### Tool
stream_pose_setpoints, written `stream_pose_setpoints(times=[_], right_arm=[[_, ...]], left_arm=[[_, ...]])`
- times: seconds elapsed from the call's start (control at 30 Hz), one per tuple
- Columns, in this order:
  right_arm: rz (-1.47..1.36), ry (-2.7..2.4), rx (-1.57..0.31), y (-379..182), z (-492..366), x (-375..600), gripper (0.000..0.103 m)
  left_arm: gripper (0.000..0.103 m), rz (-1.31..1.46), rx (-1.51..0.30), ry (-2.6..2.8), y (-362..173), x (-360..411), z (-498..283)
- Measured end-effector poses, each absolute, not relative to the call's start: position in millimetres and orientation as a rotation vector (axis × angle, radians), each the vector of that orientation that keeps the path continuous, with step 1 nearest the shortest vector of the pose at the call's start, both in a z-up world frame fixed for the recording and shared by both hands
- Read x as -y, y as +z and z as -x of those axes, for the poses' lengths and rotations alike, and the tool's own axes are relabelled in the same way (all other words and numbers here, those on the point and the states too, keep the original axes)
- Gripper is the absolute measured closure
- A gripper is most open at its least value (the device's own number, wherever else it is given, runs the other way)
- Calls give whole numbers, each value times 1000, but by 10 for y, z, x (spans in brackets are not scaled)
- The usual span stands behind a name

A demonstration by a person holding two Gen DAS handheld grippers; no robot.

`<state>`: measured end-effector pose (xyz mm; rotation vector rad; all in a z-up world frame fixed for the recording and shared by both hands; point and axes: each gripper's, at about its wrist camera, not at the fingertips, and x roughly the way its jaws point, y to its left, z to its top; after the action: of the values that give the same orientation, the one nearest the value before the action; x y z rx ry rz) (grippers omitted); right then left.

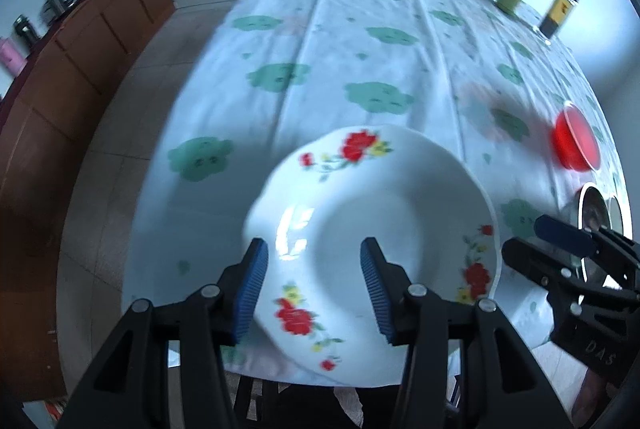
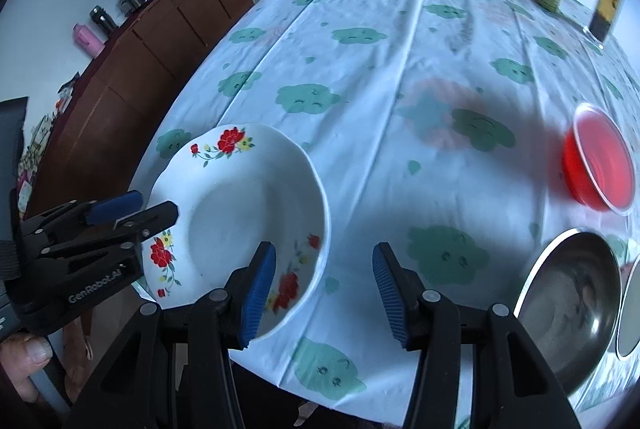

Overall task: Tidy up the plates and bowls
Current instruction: 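Open both tools to release the red-flower plate rim, then move both tools past the steel bowl to the pink plastic bowl rim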

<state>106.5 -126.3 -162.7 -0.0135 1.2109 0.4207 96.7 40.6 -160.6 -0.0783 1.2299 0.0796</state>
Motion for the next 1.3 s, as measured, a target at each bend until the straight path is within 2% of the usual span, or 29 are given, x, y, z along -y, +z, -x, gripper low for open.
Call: stream_pose_setpoints(times=[0.37, 0.43, 0.5, 1.3], right_arm=[[-58, 342, -1179, -1458, -1008, 1798, 50], [-68, 329, -1159, -1393, -1039, 1900, 50], [-76, 307, -1146, -1352, -1067, 1992, 50], [-219, 124, -1118, -1311, -1400, 3129, 50]], left_arm=[[53, -27, -1210, -90, -1440, 337, -1198], [47, -47, -1197, -112, -1387, 447, -1252], [45, -57, -1196, -127, -1364, 548, -1318], [45, -151, -1200, -275, -1284, 1637, -1903]])
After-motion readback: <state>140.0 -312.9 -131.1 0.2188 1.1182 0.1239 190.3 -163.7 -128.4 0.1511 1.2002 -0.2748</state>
